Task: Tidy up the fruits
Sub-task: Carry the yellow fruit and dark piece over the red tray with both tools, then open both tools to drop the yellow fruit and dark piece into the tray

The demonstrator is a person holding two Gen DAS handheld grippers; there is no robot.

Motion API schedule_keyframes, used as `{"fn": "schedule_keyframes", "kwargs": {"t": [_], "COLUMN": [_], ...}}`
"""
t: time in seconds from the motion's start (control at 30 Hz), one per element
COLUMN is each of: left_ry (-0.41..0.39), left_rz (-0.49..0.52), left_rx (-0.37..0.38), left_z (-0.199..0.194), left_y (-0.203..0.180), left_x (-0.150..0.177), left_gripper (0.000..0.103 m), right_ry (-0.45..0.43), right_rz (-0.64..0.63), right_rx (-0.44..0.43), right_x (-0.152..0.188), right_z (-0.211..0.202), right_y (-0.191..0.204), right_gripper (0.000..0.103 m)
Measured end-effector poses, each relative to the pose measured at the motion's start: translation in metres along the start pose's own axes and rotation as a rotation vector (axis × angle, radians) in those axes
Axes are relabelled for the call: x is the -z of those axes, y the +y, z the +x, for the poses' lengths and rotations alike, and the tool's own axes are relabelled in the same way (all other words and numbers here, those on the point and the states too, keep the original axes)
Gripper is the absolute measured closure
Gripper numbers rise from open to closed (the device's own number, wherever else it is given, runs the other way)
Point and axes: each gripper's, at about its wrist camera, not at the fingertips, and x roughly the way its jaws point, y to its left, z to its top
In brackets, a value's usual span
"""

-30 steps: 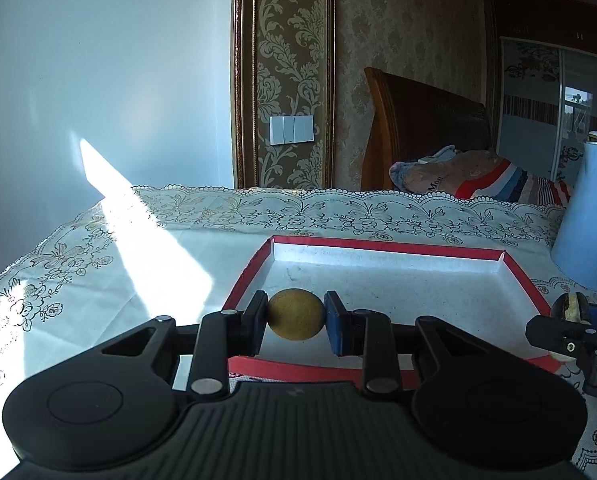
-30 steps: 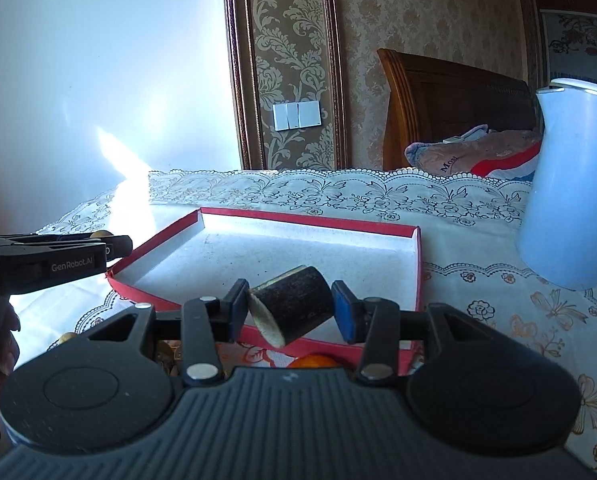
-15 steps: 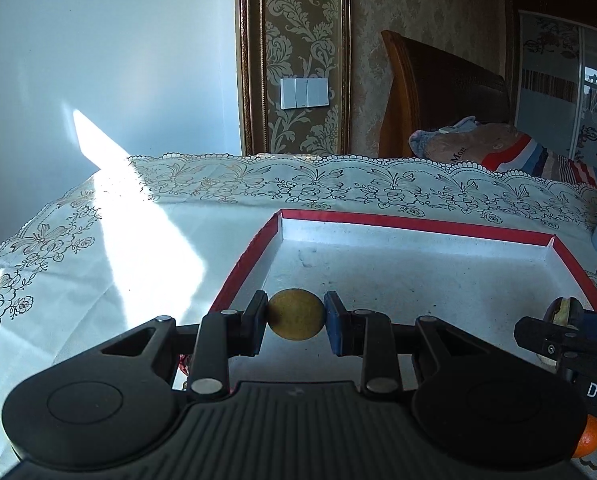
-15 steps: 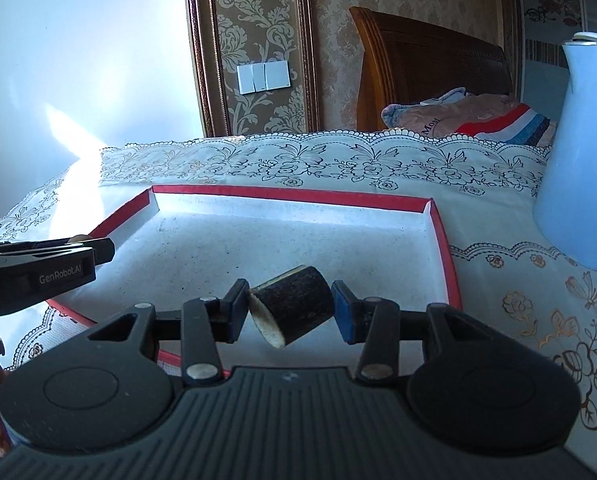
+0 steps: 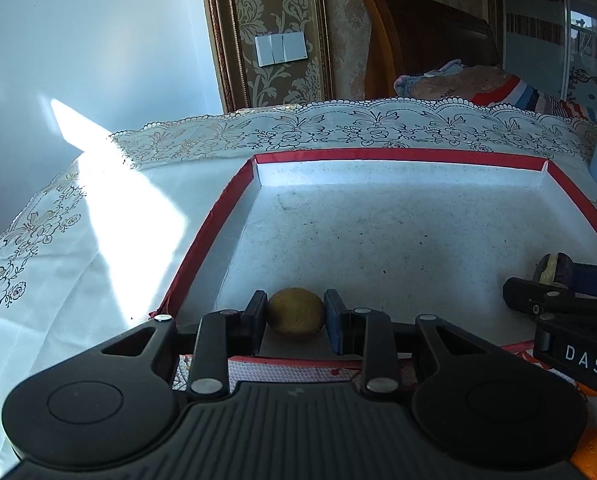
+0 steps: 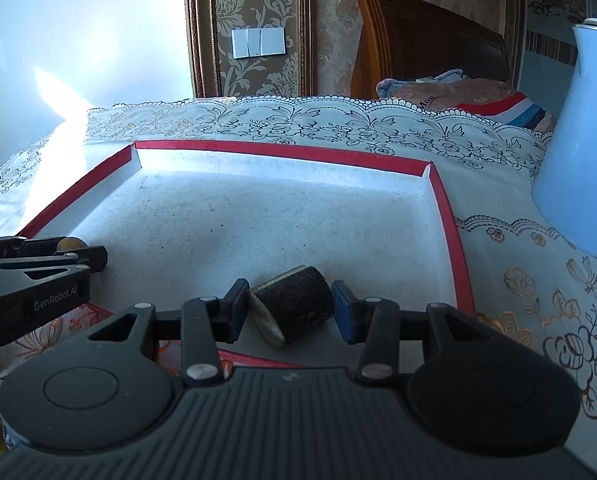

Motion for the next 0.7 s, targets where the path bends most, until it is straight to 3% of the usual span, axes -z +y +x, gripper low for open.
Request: {"fn": "schedule_keyframes", "kwargs": {"t": [0.33, 0.63, 0.67, 0.7], "left_ry": [0.006, -0.029, -0.031, -0.032], "left_rz": [-0.004, 0.006, 0.002, -0.001], "left_rx": [0.012, -0.032, -0.032, -0.035], "left_z": [-0.025, -0.028, -0.028, -0.028], "left_y": [-0.005, -0.01, -0.009, -0.009], "left_x": [0.019, 0.021, 0.021, 0.021], "left_gripper": [0.073, 0.073, 0.073, 0.071], "right_ry": [0.023, 0.008, 0.004, -0.002], "right_rz": [-0.019, -0.018, -0.019, -0.02], "right_rx": [-0.021, -0.033, -0.036, -0.037], "right_x": [0.01, 0.011, 0.011, 0.011], "right_z": [-0.017, -0.017, -0.017, -0.017], "right_y": [-0.003, -0.003, -0.003, -0.003], "right_gripper": [0.061, 0.06, 0.059, 0.049]}}
